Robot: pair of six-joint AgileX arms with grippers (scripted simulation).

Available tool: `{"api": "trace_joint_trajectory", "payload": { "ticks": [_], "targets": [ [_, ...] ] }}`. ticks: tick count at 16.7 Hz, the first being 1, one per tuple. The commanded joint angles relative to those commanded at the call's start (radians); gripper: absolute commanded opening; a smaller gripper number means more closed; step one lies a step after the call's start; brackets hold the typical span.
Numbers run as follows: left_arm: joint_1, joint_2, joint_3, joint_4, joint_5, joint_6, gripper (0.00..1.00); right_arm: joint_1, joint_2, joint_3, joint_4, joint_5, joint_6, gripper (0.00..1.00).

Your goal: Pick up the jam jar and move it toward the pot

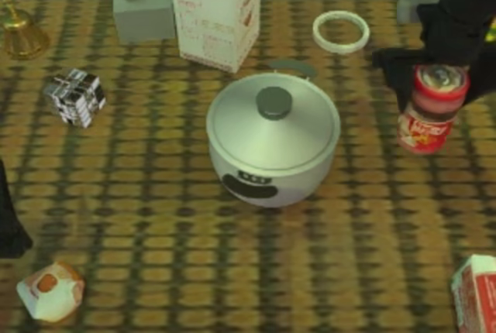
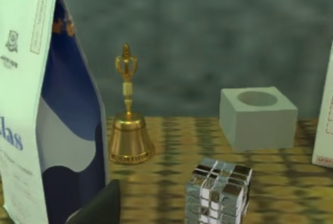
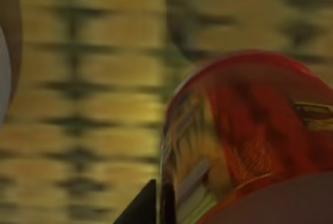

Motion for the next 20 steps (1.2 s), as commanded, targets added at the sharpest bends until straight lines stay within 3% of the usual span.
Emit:
{"api": "trace_joint_trajectory", "payload": {
  "ticks": [8, 14, 19, 20],
  "targets": [
    [0.0, 0.0, 0.0, 0.0, 0.0, 0.0, 1.0, 0.018, 0.015, 0.009, 0.011, -0.001, 0.071, 0.0],
    [0.0, 0.0, 0.0, 0.0, 0.0, 0.0, 1.0, 0.024, 0.039, -0.128, 0.177, 0.0, 0.073, 0.0],
    [0.0, 0.0, 0.0, 0.0, 0.0, 0.0, 1.0, 0.025, 0.044, -0.142, 0.192, 0.001, 0.073, 0.0],
    [0.0, 0.0, 0.0, 0.0, 0.0, 0.0, 1.0, 0.025, 0.044, -0.142, 0.192, 0.001, 0.073, 0.08]
  ]
}}
